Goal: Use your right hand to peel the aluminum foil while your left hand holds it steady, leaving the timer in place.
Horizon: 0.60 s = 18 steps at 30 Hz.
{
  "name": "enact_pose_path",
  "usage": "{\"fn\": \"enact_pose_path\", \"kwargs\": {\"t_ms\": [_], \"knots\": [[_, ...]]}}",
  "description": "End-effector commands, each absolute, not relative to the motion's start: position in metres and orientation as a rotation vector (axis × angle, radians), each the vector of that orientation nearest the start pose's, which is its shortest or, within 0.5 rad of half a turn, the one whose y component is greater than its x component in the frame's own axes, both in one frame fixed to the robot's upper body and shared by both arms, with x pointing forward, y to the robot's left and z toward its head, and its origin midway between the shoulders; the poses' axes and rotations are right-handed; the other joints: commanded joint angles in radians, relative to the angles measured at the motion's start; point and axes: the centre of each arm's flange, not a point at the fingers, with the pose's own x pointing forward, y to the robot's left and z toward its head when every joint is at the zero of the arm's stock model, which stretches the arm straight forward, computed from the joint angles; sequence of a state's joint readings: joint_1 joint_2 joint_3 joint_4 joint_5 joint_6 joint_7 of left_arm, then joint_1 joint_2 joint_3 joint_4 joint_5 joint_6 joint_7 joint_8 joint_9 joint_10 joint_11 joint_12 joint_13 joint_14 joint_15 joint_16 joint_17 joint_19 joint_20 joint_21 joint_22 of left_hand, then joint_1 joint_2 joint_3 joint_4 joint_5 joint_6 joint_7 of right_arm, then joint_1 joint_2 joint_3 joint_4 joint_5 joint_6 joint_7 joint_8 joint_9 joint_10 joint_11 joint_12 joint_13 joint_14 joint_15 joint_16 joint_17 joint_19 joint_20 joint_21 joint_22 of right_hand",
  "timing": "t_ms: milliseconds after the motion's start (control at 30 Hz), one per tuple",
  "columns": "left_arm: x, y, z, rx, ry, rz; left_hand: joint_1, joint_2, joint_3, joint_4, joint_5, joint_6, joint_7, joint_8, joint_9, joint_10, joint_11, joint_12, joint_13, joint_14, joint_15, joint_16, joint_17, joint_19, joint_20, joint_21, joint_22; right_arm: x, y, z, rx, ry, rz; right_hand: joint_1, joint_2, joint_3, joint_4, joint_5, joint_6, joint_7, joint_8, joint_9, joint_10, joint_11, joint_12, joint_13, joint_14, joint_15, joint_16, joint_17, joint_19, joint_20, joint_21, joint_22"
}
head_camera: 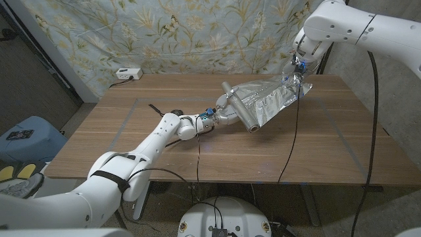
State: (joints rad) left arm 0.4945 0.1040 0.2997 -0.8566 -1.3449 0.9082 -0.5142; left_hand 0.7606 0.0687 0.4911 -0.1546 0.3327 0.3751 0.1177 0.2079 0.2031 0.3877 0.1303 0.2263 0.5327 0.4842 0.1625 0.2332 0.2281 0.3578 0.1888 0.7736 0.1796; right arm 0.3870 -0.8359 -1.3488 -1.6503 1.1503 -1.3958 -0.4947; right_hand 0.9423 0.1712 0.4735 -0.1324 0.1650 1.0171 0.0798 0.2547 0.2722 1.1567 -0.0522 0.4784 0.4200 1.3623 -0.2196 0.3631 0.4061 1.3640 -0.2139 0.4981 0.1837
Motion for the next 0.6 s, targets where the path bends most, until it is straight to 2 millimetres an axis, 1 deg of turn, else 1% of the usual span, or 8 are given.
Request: {"fn": "enact_pose_path", "kwargs": {"t_ms": [33,200,600], "knots": [[0.652,0.057,-0.036,-0.95,0.394,-1.213,0.003,0.015,0.01,0.0,0.001,0.013,0.001,0.006,0.003,0.014,0.0,0.01,0.003,0.006,0.001,0.001,0.002,0.006,0.0,-0.004,0.005,0.572,-0.283,0.193,-0.896,0.362,-0.26,0.001,0.012,0.009,0.004,0.006,0.007,-0.001,-0.004,0.003,0.0,-0.005,0.009,0.002,0.009,-0.001,-0.001,0.004,-0.007,0.0,0.009,0.004],[0.65,0.06,-0.035,-0.938,0.39,-1.211,0.004,0.016,0.012,-0.001,0.002,0.021,0.004,0.008,0.002,0.014,-0.001,0.01,0.002,0.006,0.0,0.001,0.001,0.006,-0.001,-0.005,0.005,0.57,-0.286,0.194,-0.888,0.363,-0.273,-0.001,0.011,0.009,0.006,0.006,0.007,-0.001,-0.004,0.005,-0.001,-0.004,0.009,0.003,0.008,0.0,-0.002,0.006,-0.009,0.0,0.01,0.004],[0.642,0.065,-0.033,-0.907,0.378,-1.212,0.006,0.018,0.014,-0.002,0.002,0.021,0.0,0.005,0.002,0.013,0.0,0.009,0.001,0.005,0.001,0.001,0.0,0.005,0.0,-0.008,0.005,0.565,-0.293,0.194,-0.877,0.344,-0.291,0.001,0.012,0.012,0.005,0.006,0.008,-0.001,-0.006,0.01,0.001,-0.009,0.01,0.004,0.009,-0.002,-0.002,0.009,-0.011,0.0,0.013,0.004]]}}
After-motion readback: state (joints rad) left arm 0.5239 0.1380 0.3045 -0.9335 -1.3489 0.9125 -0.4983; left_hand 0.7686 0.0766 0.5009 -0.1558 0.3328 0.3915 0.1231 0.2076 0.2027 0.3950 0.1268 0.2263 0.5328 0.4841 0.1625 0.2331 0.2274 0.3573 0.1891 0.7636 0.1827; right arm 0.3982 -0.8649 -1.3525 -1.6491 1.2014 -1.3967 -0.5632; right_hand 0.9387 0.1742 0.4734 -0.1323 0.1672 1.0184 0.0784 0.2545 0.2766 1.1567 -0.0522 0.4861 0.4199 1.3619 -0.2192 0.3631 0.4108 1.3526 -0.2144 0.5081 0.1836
